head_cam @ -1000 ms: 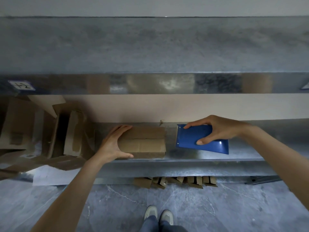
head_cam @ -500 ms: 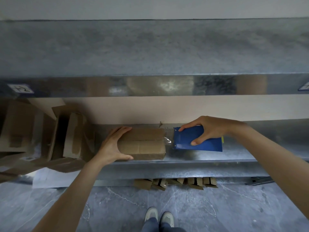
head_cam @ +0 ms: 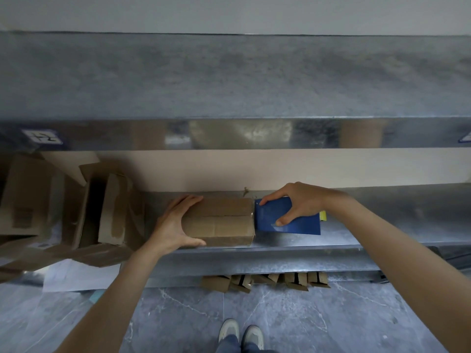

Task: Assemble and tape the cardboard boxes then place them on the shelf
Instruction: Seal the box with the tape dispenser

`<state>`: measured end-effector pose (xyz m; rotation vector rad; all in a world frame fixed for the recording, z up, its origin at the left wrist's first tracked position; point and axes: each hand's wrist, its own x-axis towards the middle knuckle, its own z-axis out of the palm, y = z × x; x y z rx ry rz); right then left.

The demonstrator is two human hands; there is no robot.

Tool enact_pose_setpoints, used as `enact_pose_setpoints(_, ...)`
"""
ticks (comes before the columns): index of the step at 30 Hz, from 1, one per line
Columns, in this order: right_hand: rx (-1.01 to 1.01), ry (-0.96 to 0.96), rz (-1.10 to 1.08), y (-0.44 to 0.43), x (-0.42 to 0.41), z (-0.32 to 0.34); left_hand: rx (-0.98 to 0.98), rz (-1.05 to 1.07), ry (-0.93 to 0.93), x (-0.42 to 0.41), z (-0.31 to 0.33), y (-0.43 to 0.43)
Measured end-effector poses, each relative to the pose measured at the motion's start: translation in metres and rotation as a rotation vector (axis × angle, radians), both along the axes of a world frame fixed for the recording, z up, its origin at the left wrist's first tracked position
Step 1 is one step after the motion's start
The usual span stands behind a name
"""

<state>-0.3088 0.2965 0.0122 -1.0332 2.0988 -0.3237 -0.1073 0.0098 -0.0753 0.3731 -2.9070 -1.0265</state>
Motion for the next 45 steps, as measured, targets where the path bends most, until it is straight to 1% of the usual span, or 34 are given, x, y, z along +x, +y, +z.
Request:
enact_pose_setpoints(8, 0.027, 0.071, -0.016, -0.017, 0.008, 0.001, -0.002, 0.000, 0.031, -0.001, -0.001, 0.001)
enact_pose_setpoints(13, 0.020, 0.174, -0.050, -0.017, 0.022, -0.025, -0.006, -0.006, 0.043, 0.000, -0.001, 0.002)
enact_pose_setpoints(15, -0.026, 0.249, -0.110, -0.013, 0.024, -0.038, -0.003, -0.002, 0.050, 0.000, -0.003, 0.002)
enact_pose_setpoints(19, -0.097, 0.385, -0.334, -0.001, 0.022, -0.058, -0.013, 0.024, 0.055, 0.000, -0.007, 0.002)
enact_pose_setpoints(22, -0.172, 0.406, -0.460, 0.004, 0.026, -0.072, -0.011, 0.056, 0.069, 0.000, -0.010, 0.004)
enact_pose_setpoints(26, -0.178, 0.440, -0.517, 0.001, 0.035, -0.088, -0.013, 0.072, 0.068, 0.001, -0.013, 0.006)
enact_pose_setpoints(29, -0.183, 0.445, -0.502, -0.003, 0.039, -0.095, -0.011, 0.082, 0.068, 0.001, -0.014, 0.006)
enact_pose_setpoints(34, -0.201, 0.400, -0.464, 0.000, 0.042, -0.101, -0.015, 0.076, 0.074, 0.001, -0.014, 0.005)
enact_pose_setpoints(39, -0.281, 0.338, -0.586, 0.002, 0.042, -0.100, -0.004, 0.077, 0.073, 0.002, -0.012, 0.006)
enact_pose_setpoints(42, -0.250, 0.342, -0.641, -0.001, 0.040, -0.102, 0.004, 0.076, 0.079, 0.002, -0.010, 0.008)
enact_pose_setpoints(45, -0.208, 0.371, -0.624, -0.002, 0.039, -0.103, 0.015, 0.076, 0.088, 0.003, -0.009, 0.008)
